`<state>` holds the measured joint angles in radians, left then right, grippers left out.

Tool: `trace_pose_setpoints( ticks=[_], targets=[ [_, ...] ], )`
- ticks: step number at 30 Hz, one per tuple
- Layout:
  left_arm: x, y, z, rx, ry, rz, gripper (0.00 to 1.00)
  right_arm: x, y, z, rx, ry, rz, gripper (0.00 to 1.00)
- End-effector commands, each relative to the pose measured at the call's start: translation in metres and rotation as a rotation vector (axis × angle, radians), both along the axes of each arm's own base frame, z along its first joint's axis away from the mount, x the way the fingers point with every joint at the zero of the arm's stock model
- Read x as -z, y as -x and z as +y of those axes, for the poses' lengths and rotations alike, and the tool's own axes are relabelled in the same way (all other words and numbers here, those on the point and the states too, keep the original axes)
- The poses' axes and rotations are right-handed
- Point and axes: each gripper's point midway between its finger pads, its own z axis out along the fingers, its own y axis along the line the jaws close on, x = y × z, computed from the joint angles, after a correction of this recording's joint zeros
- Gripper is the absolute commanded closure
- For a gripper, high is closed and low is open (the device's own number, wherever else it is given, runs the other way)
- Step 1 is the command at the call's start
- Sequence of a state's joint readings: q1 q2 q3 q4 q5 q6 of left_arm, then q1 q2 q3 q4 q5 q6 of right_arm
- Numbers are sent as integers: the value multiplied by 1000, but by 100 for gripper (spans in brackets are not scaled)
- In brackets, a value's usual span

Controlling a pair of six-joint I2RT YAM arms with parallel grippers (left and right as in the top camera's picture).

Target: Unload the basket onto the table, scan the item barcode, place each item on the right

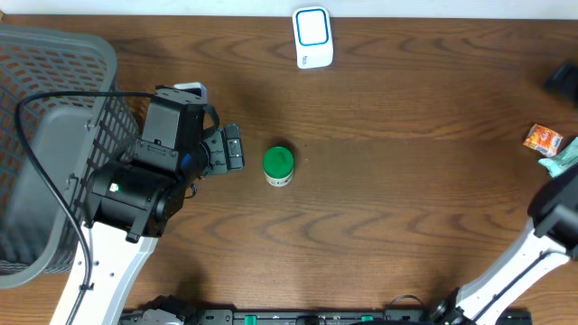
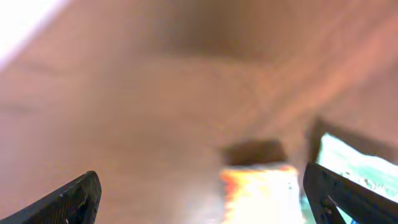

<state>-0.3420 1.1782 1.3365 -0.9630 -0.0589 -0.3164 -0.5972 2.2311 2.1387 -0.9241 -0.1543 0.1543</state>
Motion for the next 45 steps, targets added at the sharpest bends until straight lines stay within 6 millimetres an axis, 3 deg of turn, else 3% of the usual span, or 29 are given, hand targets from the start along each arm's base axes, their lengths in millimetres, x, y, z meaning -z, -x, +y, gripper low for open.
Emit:
trace_pose_setpoints(
  ticks=[1,2,5,11,17,27,30,35,40,45],
  targets=[
    [-2,-2,3,-6,-15,-6,2,-130,-19,84,-194,-150,-329,1],
    [-2,-2,3,-6,-15,-6,2,-145,-18,119,-278,-212,-354,1],
    [-2,-2,3,-6,-15,-6,2,-144,-21,167,-369,-282,-327,1],
    [-2,-2,3,-6,-14,-6,2,-100,-24,271,-582,-310,-157,1],
    [-2,-3,3,-10,-8,-9,2,-60,-14,337,-495,-198,67,1],
    [-1,3,5,36,-52,3,2,-50,23,472,-571,-273,165,1],
    [-20,4,19,-10,-97,-62,2,-41,32,500,-576,-255,186,1],
    [-74,23,41,-59,-124,-230,2,-18,55,540,-589,-263,270,1],
    [-118,64,67,-129,-104,-403,2,8,88,565,-574,-259,404,1],
    [-138,105,83,-150,-66,-508,2,30,116,587,-597,-234,502,1]
  ],
)
